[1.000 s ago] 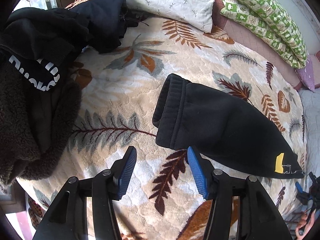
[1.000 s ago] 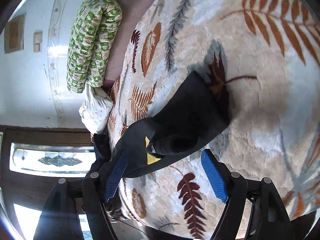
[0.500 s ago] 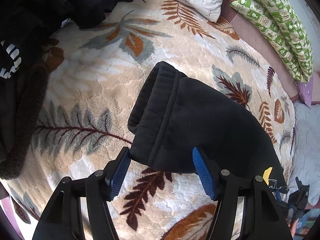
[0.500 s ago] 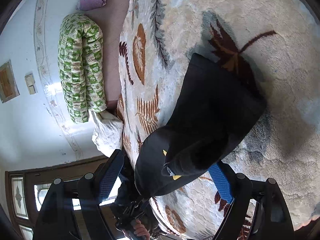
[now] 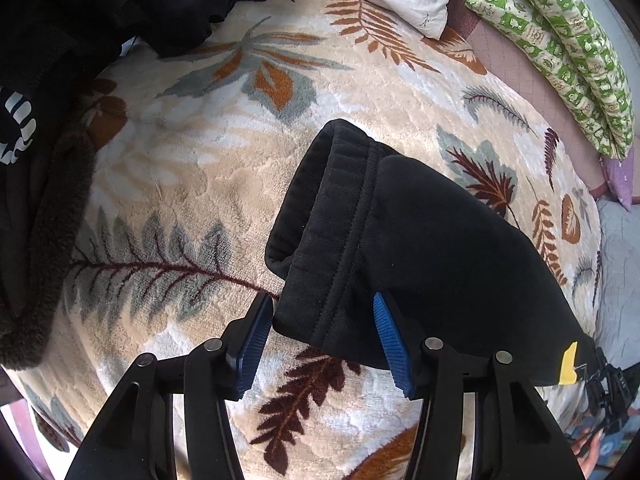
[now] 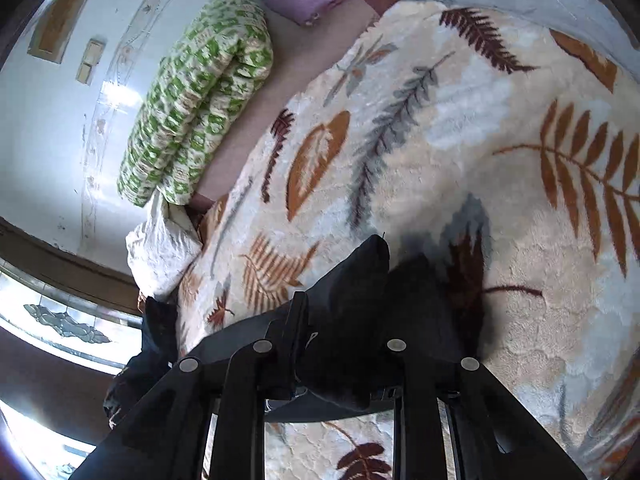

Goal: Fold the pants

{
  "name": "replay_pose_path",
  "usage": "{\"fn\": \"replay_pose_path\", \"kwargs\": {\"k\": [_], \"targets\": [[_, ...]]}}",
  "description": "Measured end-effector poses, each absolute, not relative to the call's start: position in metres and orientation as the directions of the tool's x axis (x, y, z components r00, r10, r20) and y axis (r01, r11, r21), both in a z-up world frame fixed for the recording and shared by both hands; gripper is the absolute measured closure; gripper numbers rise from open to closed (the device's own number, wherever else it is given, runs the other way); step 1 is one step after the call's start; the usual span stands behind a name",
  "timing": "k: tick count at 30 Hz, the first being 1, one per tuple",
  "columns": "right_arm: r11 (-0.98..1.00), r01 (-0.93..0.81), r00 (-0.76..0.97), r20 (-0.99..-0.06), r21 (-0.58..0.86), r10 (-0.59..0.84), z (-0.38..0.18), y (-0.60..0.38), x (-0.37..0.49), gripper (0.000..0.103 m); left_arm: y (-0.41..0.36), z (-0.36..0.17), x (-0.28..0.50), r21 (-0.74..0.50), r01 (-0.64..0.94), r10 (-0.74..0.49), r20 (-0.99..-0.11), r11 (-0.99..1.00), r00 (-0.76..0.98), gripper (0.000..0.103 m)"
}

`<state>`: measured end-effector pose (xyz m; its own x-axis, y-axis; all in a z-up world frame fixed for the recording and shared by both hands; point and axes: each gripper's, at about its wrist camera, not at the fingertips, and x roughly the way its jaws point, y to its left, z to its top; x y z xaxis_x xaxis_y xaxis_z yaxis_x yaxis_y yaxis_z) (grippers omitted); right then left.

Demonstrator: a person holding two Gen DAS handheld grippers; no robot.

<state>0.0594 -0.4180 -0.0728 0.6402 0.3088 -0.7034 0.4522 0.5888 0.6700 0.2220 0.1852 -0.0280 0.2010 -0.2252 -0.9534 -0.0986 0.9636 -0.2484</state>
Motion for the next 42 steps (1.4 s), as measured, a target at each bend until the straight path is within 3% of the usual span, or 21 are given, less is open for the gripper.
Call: {"fn": "replay_pose_path", "kwargs": {"k": [3,7,14,15,17,19,21,24,26,31,33,35,36,37,42], "targets": [[0.651,0.482,0.561,-0.778,0.586,0.285,-0.1,-0.414,0.049,0.077,0.185,-0.034,0.22,-0.239,-0.11,-0.217,-0.959,0.965,0.181,0.052],[0.593,0.484,0.587,-0.741,0.643,0.324,-0.114,-0.423,0.03,0.078,0.185,-0.029,0.22,-0.218,-0.104,-0.197,-0.963,0.97,0.182,0.052],[0.635,0.459,0.567,-0.755,0.621,0.329,-0.106,-0.426,0.042,0.073,0.182,-0.022,0.214,-0.183,-0.095,-0.163,-0.97,0.979,0.183,0.051],[0.66,0.455,0.571,-0.765,0.598,0.3,-0.101,-0.427,0.045,0.074,0.182,-0.022,0.214,-0.182,-0.097,-0.163,-0.97,0.978,0.181,0.051],[0.742,0.41,0.609,-0.765,0.529,0.209,-0.081,-0.425,0.048,0.086,0.18,-0.021,0.212,-0.176,-0.09,-0.157,-0.971,0.98,0.182,0.051],[0.815,0.411,0.582,-0.806,0.409,0.112,-0.076,-0.424,0.052,0.087,0.178,-0.02,0.212,-0.157,-0.079,-0.141,-0.973,0.984,0.183,0.051],[0.812,0.447,0.522,-0.846,0.375,0.103,-0.088,-0.432,0.053,0.083,0.176,-0.02,0.211,-0.151,-0.078,-0.135,-0.974,0.986,0.182,0.05],[0.736,0.442,0.601,-0.778,0.513,0.181,-0.089,-0.445,0.045,0.082,0.176,-0.021,0.212,-0.149,-0.079,-0.133,-0.975,0.986,0.179,0.05],[0.693,0.432,0.629,-0.743,0.577,0.227,-0.089,-0.45,0.046,0.069,0.175,-0.022,0.214,-0.148,-0.08,-0.132,-0.976,0.986,0.175,0.05],[0.741,0.416,0.572,-0.785,0.527,0.237,-0.092,-0.434,0.066,0.065,0.171,-0.022,0.219,-0.148,-0.072,-0.132,-0.973,0.986,0.188,0.041],[0.784,0.39,0.534,-0.812,0.484,0.235,-0.094,-0.422,0.073,0.069,0.167,-0.024,0.221,-0.139,-0.07,-0.123,-0.974,0.988,0.191,0.04],[0.866,0.351,0.469,-0.868,0.355,0.166,-0.093,-0.404,0.083,0.088,0.165,-0.026,0.223,-0.125,-0.075,-0.109,-0.976,0.989,0.191,0.046],[0.893,0.326,0.444,-0.884,0.309,0.144,-0.093,-0.398,0.086,0.09,0.164,-0.025,0.225,-0.122,-0.079,-0.105,-0.976,0.989,0.19,0.06],[0.909,0.312,0.435,-0.892,0.276,0.122,-0.089,-0.395,0.089,0.091,0.165,-0.022,0.226,-0.119,-0.087,-0.1,-0.976,0.989,0.194,0.065],[0.902,0.326,0.512,-0.855,0.283,0.083,-0.062,-0.415,0.088,0.092,0.175,-0.02,0.225,-0.14,-0.122,-0.112,-0.971,0.983,0.21,0.069]]}}
